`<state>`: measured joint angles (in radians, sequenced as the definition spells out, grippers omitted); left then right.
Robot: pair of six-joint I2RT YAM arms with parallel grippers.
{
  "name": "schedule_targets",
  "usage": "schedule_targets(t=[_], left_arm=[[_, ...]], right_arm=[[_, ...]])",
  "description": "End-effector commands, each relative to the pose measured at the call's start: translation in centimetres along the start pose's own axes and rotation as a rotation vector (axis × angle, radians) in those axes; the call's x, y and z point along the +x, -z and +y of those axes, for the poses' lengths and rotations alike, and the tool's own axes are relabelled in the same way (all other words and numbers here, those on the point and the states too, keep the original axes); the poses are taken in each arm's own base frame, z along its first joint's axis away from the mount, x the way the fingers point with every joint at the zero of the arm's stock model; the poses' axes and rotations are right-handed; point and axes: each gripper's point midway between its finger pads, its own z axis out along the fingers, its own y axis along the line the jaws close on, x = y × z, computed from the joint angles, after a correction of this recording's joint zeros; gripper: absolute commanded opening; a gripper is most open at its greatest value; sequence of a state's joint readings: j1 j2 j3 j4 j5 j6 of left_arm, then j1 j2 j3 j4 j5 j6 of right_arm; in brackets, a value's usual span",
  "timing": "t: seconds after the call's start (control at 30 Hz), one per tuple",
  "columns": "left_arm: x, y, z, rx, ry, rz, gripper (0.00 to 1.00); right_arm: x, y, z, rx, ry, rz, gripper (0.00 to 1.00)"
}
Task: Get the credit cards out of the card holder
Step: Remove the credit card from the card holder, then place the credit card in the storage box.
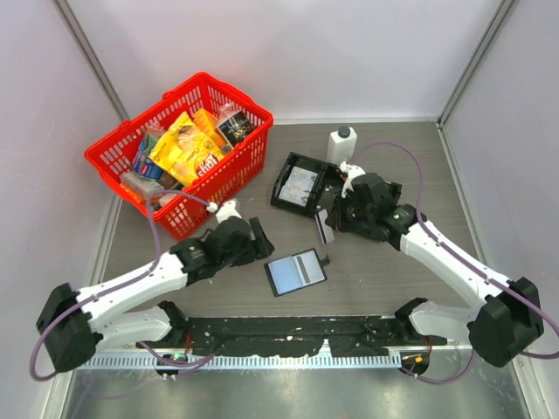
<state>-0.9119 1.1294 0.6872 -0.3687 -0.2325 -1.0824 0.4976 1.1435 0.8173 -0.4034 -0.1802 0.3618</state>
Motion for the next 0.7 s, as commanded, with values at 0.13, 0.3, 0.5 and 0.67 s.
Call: schedule_targets(t=[0.13,0.3,0.5,0.67], left_arm=[[-5.1,5.5,7.5,-0.141,-0.001,-0.177,0.92],[-6.9,8.4,11.9,-0.246,0.001,-0.258,1.00],[-7.9,10.3,11.4,-0.239,-0.023,-0.239,1.00],[-9.6,12.8,11.0,-0.218,-0.091,-0.336,0.99]], right_arm=[[-6.6,-0.5,2.3,0.242,0.314,-0.076,0.01],[-9.8,-2.1,3.4,0.405,0.529,-0.098,0.01],[-11.6,-4.9,5.6,0.496,0.816,-0.163,0.01],[-12.7,-7.1,7.0,0.541,1.025,-0.214,0.01]])
